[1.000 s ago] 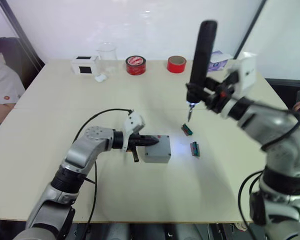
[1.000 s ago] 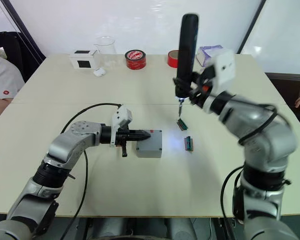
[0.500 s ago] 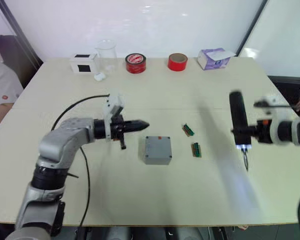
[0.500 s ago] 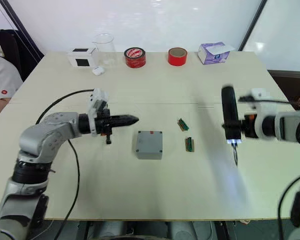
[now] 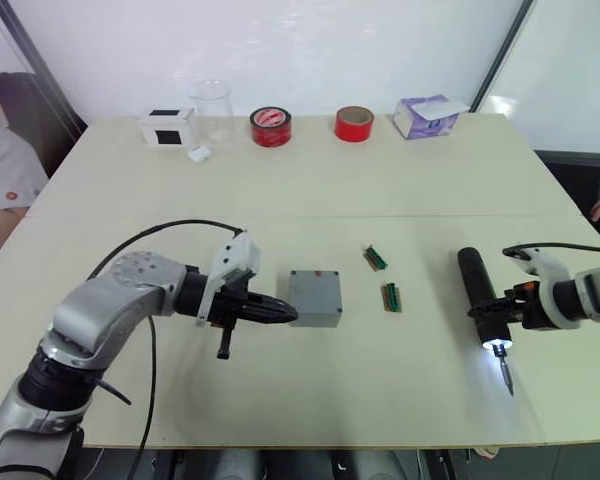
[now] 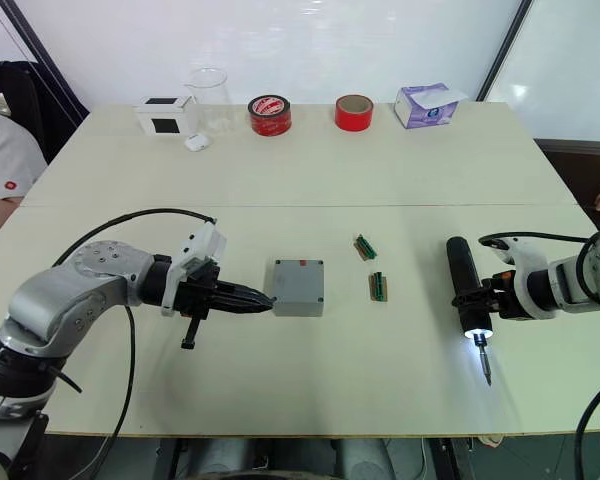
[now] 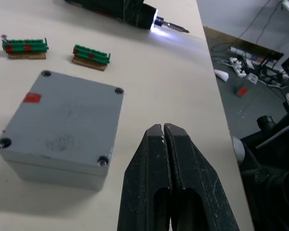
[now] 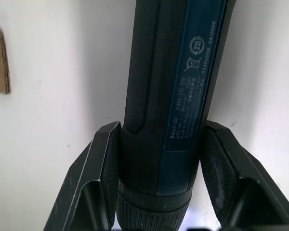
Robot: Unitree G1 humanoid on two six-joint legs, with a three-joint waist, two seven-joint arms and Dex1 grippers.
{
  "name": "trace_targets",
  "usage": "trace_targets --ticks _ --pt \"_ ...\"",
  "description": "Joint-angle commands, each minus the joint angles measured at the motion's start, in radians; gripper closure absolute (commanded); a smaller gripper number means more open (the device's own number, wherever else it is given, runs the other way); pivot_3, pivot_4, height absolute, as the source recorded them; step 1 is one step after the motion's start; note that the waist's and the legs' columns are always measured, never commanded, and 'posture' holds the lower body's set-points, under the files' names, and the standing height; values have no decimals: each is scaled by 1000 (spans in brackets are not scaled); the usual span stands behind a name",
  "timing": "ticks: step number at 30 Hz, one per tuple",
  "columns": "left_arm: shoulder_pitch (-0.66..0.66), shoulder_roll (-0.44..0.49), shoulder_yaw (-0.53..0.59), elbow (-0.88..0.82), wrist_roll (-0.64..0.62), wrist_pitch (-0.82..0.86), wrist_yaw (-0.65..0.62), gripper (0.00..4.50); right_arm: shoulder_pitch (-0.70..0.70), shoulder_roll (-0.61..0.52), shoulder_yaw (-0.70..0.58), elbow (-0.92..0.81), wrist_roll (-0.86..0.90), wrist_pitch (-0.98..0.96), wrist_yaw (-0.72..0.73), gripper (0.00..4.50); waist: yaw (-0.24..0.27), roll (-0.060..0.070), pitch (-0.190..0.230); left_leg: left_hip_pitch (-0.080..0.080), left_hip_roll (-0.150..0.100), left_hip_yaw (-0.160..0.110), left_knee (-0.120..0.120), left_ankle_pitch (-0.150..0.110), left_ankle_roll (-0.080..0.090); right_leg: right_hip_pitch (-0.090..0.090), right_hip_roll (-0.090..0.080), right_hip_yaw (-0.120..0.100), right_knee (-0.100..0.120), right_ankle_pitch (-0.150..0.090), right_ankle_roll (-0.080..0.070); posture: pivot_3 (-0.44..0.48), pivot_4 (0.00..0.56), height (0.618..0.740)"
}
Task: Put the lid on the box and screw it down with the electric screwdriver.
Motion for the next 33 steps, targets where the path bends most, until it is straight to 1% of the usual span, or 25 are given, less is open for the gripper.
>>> trace_targets --ticks 1,3,5,6,8,9,10,11,14,16,19,22,24,27,29,30,33 --pt "-2 8 10 -26 -19 -1 8 4500 -37 -4 3 19 -39 -20 28 2609 1 0 0 0 0 0 0 0 0 0 0 0 0 0 0 0 150 740" --pt "0 10 12 -17 -16 -4 7 4500 -42 4 20 21 -57 -23 35 2609 0 0 0 0 0 1 0 0 0 0 0 0 0 0 0 0 150 740" --pt "0 14 15 -1 -11 -10 4 4500 -43 13 32 18 -75 -27 38 1650 0 0 0 0 0 1 0 0 0 0 0 0 0 0 0 0 150 740" --pt "-1 16 15 7 -7 -14 1 4500 -43 17 36 16 -83 -30 39 1522 -1 0 0 0 0 1 0 0 0 0 0 0 0 0 0 0 150 740" --pt "-2 21 17 23 -2 -20 -2 4500 -45 24 37 13 -93 -31 40 753 -2 -2 0 2 0 1 0 0 0 2 0 0 0 0 0 0 150 740" --pt "-2 23 17 30 0 -24 -4 4500 -45 27 35 10 -96 -29 41 486 -2 -3 0 4 0 1 0 0 0 4 0 0 0 0 0 0 150 740" --pt "-2 25 17 36 1 -27 -5 4500 -45 29 33 6 -99 -28 42 101 -1 -4 0 5 0 1 0 0 0 5 0 0 0 0 0 0 150 740" --pt "-2 28 18 43 3 -31 -6 4500 -39 24 31 -5 -103 -38 43 39 -1 -4 0 6 0 1 0 0 0 7 0 0 -1 0 -1 0 150 740" --pt "-2 31 20 57 6 -39 -1 4500 -27 16 17 -24 -117 -64 48 39 2 -5 1 7 0 0 1 0 0 7 -1 0 -1 -2 -3 0 150 740" --pt "-6 30 30 74 2 -39 8 4500 -50 13 -11 -32 -122 -94 56 39 1 -5 1 7 0 0 1 0 0 8 -1 0 -1 -2 -3 0 150 740" --pt "-17 33 43 107 9 -46 15 4500 -83 -17 -33 -113 -111 -159 97 39 0 -4 1 7 -1 1 1 0 0 7 -1 0 -1 0 -1 0 150 740" --pt "-36 34 48 142 19 -56 18 4500 -86 -39 -41 -179 -118 -211 135 39 -1 -4 1 7 0 0 0 0 0 6 0 0 0 0 0 0 150 740" --pt "-56 33 49 181 35 -71 22 4500 -96 -25 -85 -234 -85 -237 167 39 0 -4 1 7 1 0 0 0 0 6 1 -1 0 0 0 0 150 740" --pt "-87 21 30 254 86 -117 34 4500 -69 40 -180 -384 14 -284 226 39 -1 -4 2 7 1 0 0 0 0 6 1 -2 1 0 0 0 150 740" --pt "-100 8 5 296 124 -151 37 4500 -27 84 -211 -504 65 -315 243 39 0 -4 2 7 1 0 0 0 0 6 1 -1 1 0 0 0 150 740" --pt "-104 -2 -12 317 146 -168 41 4500 7 96 -196 -569 69 -334 246 39 2 -4 2 7 2 -1 0 0 0 6 1 -2 1 0 0 0 150 740" --pt "-111 -26 -78 376 237 -241 45 4500 130 103 -84 -750 -4 -456 245 39 9 -5 2 6 1 -1 0 0 0 7 0 -3 1 0 0 0 150 740"
